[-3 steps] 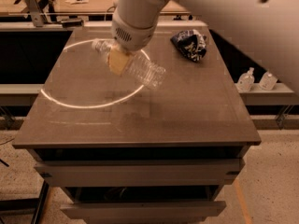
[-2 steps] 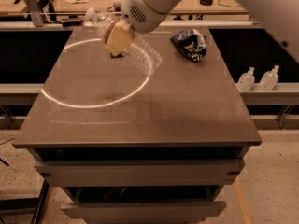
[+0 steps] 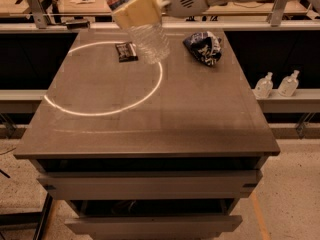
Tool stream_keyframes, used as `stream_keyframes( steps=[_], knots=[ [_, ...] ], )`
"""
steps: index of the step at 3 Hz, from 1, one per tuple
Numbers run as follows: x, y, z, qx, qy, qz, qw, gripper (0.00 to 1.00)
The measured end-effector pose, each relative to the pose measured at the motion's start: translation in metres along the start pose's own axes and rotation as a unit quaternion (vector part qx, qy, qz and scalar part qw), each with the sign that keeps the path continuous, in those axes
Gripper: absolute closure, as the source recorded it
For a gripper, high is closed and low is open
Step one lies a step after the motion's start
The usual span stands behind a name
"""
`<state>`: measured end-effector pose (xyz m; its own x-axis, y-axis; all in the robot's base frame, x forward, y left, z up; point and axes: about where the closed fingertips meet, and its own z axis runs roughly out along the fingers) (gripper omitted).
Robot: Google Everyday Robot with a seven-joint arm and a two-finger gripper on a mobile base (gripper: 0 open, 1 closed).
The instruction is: Place water bottle upright
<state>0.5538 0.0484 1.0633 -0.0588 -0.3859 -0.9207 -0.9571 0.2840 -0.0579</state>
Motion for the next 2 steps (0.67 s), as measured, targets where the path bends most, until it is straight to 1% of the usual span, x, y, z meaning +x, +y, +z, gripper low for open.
stream_keyframes(
  steps=[1, 2],
  knots=[
    [0.0, 0.002, -0.038, -0.037, -0.108, -0.016, 0.9933, 1.0],
    [0.012, 0.001, -0.056, -0.055, -0.164, -0.07, 0.9825, 1.0]
  ],
)
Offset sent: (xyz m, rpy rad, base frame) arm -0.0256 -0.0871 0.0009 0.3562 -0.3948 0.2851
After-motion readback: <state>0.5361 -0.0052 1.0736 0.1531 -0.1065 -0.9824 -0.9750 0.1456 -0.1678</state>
